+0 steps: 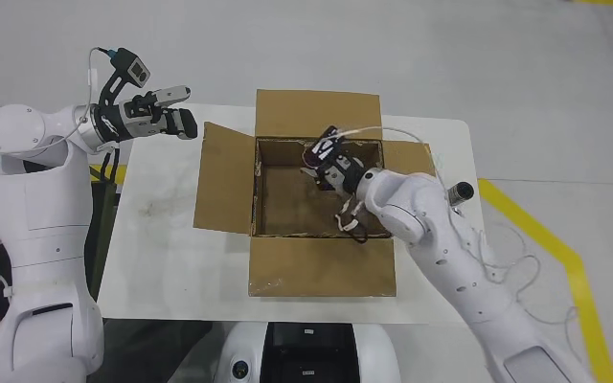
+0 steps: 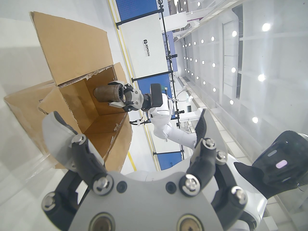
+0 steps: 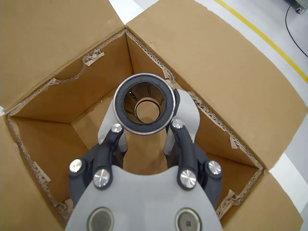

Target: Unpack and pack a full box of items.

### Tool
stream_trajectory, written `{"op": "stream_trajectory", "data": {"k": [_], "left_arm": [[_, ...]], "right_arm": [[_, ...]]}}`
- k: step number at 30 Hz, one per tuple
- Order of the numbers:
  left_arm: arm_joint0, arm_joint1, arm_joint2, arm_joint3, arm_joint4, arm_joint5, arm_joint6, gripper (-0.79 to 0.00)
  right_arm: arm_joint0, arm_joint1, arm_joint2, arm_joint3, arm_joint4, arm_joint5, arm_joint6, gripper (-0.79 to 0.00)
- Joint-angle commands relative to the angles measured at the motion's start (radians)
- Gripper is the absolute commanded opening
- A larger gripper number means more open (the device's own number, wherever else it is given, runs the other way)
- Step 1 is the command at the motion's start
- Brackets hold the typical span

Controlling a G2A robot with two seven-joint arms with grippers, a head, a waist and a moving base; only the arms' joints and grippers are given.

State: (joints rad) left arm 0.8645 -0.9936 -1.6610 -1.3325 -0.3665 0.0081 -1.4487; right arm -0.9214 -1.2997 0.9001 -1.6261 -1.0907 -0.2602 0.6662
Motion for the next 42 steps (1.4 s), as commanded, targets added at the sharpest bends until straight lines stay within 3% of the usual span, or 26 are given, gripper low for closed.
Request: {"op": "stream_trajectory", "data": {"k": [1, 12, 24, 42], "left_arm": [[0.000, 0.000, 0.000, 0.000, 0.000, 0.000, 0.000, 0.000], [0.000, 0.000, 0.000, 0.000, 0.000, 0.000, 0.000, 0.000], [0.000, 0.000, 0.000, 0.000, 0.000, 0.000, 0.000, 0.000], [0.000, 0.000, 0.000, 0.000, 0.000, 0.000, 0.000, 0.000]], "right_arm": [[0.023, -0.008, -0.020, 0.046, 0.012, -0.003, -0.012, -0.785], [0.113, -0.052, -0.119, 0.258, 0.009, -0.036, -0.089, -0.785], [0.190, -0.093, -0.192, 0.417, 0.004, -0.127, -0.124, -0.785], [0.252, -0.171, -0.286, 0.641, 0.031, -0.184, -0.223, -0.785]]}}
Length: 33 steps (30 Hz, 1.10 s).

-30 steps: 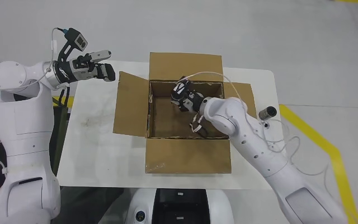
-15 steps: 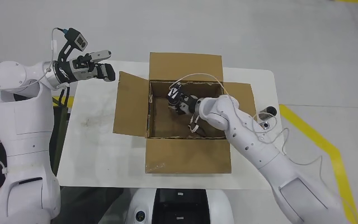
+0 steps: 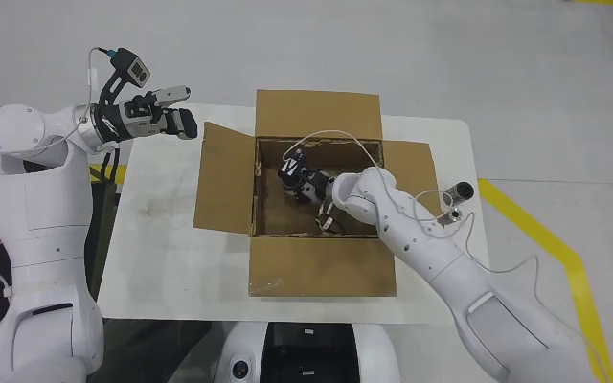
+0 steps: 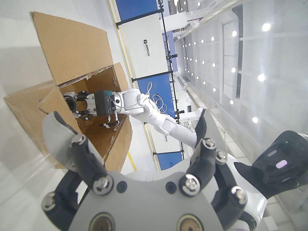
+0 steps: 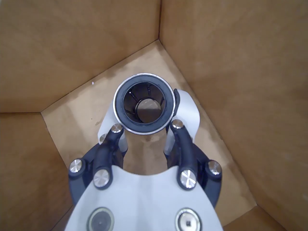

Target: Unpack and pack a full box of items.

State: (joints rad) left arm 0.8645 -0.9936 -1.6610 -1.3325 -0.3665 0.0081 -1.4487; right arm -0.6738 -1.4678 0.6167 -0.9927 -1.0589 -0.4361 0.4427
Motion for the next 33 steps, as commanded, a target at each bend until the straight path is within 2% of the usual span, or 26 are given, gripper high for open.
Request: {"op": "stream_trajectory", "data": {"k": [1, 6, 10, 13, 15, 21, 33], "left_arm": [[0.000, 0.000, 0.000, 0.000, 0.000, 0.000, 0.000, 0.000], [0.000, 0.000, 0.000, 0.000, 0.000, 0.000, 0.000, 0.000], [0.000, 0.000, 0.000, 0.000, 0.000, 0.000, 0.000, 0.000], [0.000, 0.000, 0.000, 0.000, 0.000, 0.000, 0.000, 0.000], [0.000, 0.000, 0.000, 0.000, 0.000, 0.000, 0.000, 0.000], [0.000, 0.000, 0.000, 0.000, 0.000, 0.000, 0.000, 0.000], [0.000, 0.000, 0.000, 0.000, 0.000, 0.000, 0.000, 0.000]], "right_arm": [[0.006, -0.005, -0.004, 0.013, -0.002, -0.011, 0.002, -0.751], [0.020, -0.019, -0.012, 0.044, -0.004, -0.025, 0.004, -0.591], [0.029, -0.027, -0.015, 0.061, -0.003, -0.027, 0.015, -0.308], [0.032, -0.031, -0.011, 0.061, -0.009, -0.024, 0.015, -0.182], [0.029, -0.028, -0.001, 0.050, -0.018, -0.016, 0.006, -0.139], [-0.007, 0.001, 0.054, -0.052, -0.066, -0.004, 0.020, -0.083], [-0.238, 0.101, 0.267, -0.477, -0.157, -0.027, 0.100, -0.028]]}}
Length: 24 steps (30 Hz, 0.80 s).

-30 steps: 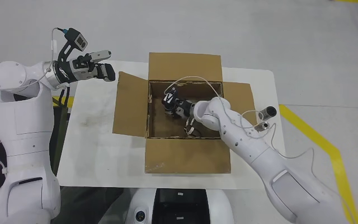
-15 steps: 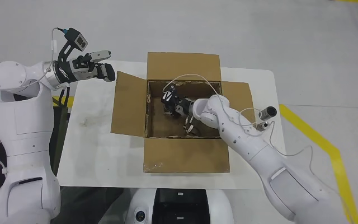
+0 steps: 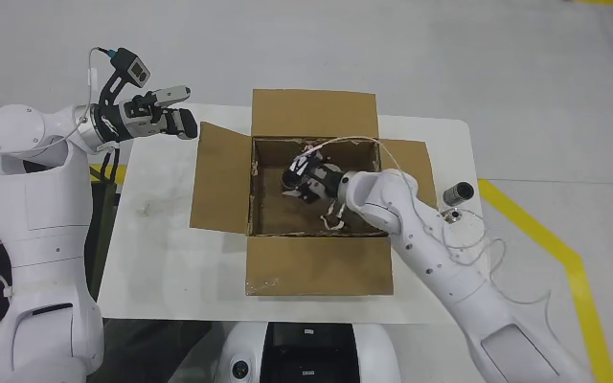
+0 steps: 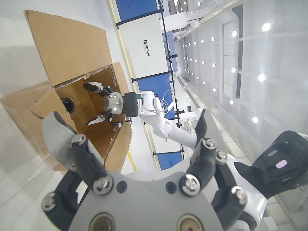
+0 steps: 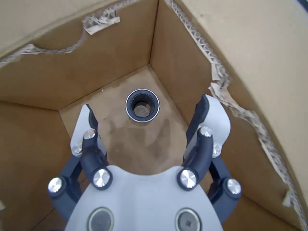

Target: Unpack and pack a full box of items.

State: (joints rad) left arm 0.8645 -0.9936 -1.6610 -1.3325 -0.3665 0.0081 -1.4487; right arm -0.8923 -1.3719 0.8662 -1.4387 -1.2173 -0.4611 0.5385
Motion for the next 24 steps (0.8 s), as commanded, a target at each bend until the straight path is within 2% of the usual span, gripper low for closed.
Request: {"op": "stream_trajectory", "data": {"k": [1, 10, 24], "left_arm": [[0.000, 0.000, 0.000, 0.000, 0.000, 0.000, 0.000, 0.000], [0.000, 0.000, 0.000, 0.000, 0.000, 0.000, 0.000, 0.000], [0.000, 0.000, 0.000, 0.000, 0.000, 0.000, 0.000, 0.000]], "right_arm": [[-0.042, 0.013, 0.041, -0.062, 0.010, -0.008, 0.002, -0.018], [-0.237, 0.065, 0.224, -0.290, 0.016, -0.047, -0.035, -0.015], [-0.490, 0.109, 0.416, -0.490, 0.006, -0.015, -0.149, 0.000]]}}
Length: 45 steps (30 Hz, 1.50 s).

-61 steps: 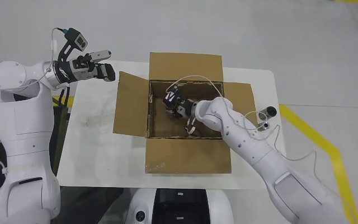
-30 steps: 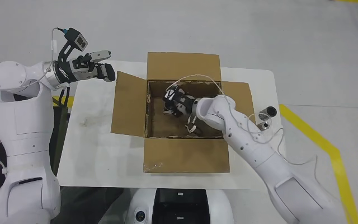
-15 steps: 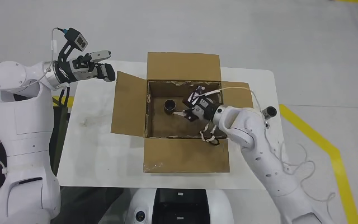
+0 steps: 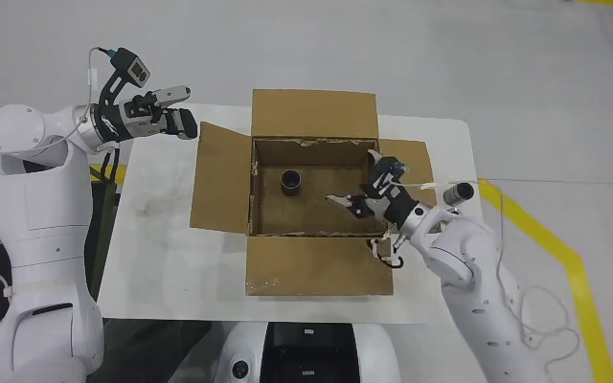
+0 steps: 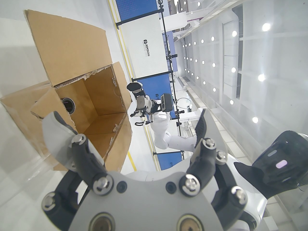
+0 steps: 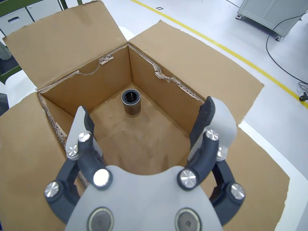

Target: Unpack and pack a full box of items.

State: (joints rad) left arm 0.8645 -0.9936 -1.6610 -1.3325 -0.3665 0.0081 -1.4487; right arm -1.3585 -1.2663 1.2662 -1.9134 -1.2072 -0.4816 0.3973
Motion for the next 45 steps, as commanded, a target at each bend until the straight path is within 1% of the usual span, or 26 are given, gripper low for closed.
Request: {"op": "stream_trajectory", "data": {"k": [1, 3, 11, 21, 26, 30, 38, 45], "left_arm": [[0.000, 0.000, 0.000, 0.000, 0.000, 0.000, 0.000, 0.000], [0.000, 0.000, 0.000, 0.000, 0.000, 0.000, 0.000, 0.000], [0.000, 0.000, 0.000, 0.000, 0.000, 0.000, 0.000, 0.000], [0.000, 0.000, 0.000, 0.000, 0.000, 0.000, 0.000, 0.000], [0.000, 0.000, 0.000, 0.000, 0.000, 0.000, 0.000, 0.000], [0.000, 0.000, 0.000, 0.000, 0.000, 0.000, 0.000, 0.000], [0.000, 0.000, 0.000, 0.000, 0.000, 0.000, 0.000, 0.000], [0.000, 0.000, 0.000, 0.000, 0.000, 0.000, 0.000, 0.000]], "right_arm": [[-0.037, 0.005, 0.024, -0.024, -0.004, 0.007, -0.013, 0.000], [-0.075, 0.009, 0.049, -0.044, 0.001, 0.012, -0.029, 0.000], [-0.195, 0.025, 0.137, -0.101, -0.026, 0.060, -0.017, 0.000], [-0.341, 0.039, 0.284, -0.134, 0.035, 0.119, -0.066, 0.000], [-0.402, 0.043, 0.359, -0.125, 0.083, 0.132, -0.096, 0.000], [-0.417, 0.046, 0.401, -0.085, 0.135, 0.137, -0.109, 0.000], [-0.395, 0.049, 0.427, 0.004, 0.191, 0.152, -0.101, 0.000], [-0.386, 0.050, 0.448, 0.062, 0.227, 0.208, -0.081, 0.000]]}}
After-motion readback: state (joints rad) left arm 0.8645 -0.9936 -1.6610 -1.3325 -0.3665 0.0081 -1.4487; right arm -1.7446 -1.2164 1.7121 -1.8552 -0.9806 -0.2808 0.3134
